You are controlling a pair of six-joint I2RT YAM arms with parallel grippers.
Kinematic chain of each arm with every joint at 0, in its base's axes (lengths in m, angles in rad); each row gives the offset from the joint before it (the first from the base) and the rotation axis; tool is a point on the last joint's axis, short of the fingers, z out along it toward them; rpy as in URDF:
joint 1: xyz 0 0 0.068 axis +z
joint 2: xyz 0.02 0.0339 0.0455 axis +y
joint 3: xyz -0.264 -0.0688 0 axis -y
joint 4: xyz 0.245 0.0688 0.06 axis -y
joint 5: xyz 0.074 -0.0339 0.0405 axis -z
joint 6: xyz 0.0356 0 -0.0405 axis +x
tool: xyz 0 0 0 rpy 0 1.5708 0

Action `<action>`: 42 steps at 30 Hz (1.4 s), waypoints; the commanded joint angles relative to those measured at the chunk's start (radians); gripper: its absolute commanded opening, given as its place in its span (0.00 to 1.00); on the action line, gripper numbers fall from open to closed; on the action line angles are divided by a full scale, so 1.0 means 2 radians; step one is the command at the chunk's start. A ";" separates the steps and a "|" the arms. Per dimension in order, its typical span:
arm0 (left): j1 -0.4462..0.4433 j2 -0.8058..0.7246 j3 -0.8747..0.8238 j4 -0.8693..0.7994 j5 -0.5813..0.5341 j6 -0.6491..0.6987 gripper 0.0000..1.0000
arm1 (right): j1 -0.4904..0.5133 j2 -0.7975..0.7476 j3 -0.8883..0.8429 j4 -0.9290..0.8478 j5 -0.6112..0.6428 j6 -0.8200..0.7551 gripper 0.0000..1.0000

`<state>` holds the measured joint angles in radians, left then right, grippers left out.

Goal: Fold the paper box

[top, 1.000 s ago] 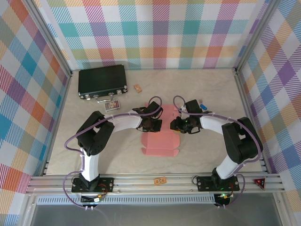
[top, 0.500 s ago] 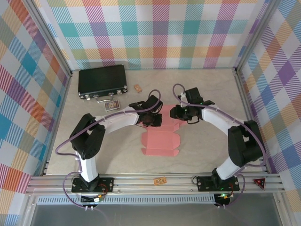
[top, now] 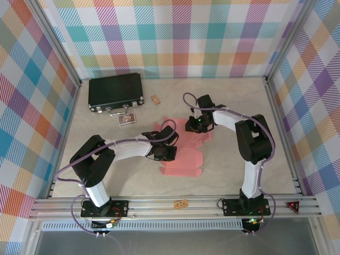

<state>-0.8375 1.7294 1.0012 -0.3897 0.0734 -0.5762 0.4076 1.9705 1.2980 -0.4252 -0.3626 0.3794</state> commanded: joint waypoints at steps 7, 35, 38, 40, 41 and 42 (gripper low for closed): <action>0.001 -0.012 -0.022 -0.029 -0.076 -0.016 0.00 | 0.003 -0.008 -0.040 -0.022 0.023 0.006 0.20; 0.017 0.035 0.024 -0.050 -0.117 0.056 0.00 | -0.053 -0.050 0.079 -0.132 0.058 -0.231 0.60; 0.017 0.033 0.021 -0.046 -0.115 0.053 0.00 | -0.064 -0.011 0.112 -0.158 0.034 -0.287 0.65; 0.017 0.030 0.019 -0.045 -0.114 0.051 0.00 | -0.066 0.007 0.127 -0.169 0.023 -0.313 0.65; 0.017 0.028 0.017 -0.044 -0.114 0.051 0.00 | -0.067 0.013 0.131 -0.172 0.018 -0.326 0.65; 0.018 0.026 0.016 -0.042 -0.114 0.050 0.00 | -0.068 0.018 0.132 -0.171 0.018 -0.338 0.65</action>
<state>-0.8146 1.7779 1.0561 -0.4656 -0.1482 -0.4778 0.2714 1.9900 1.5272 -0.6895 -0.2703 -0.1452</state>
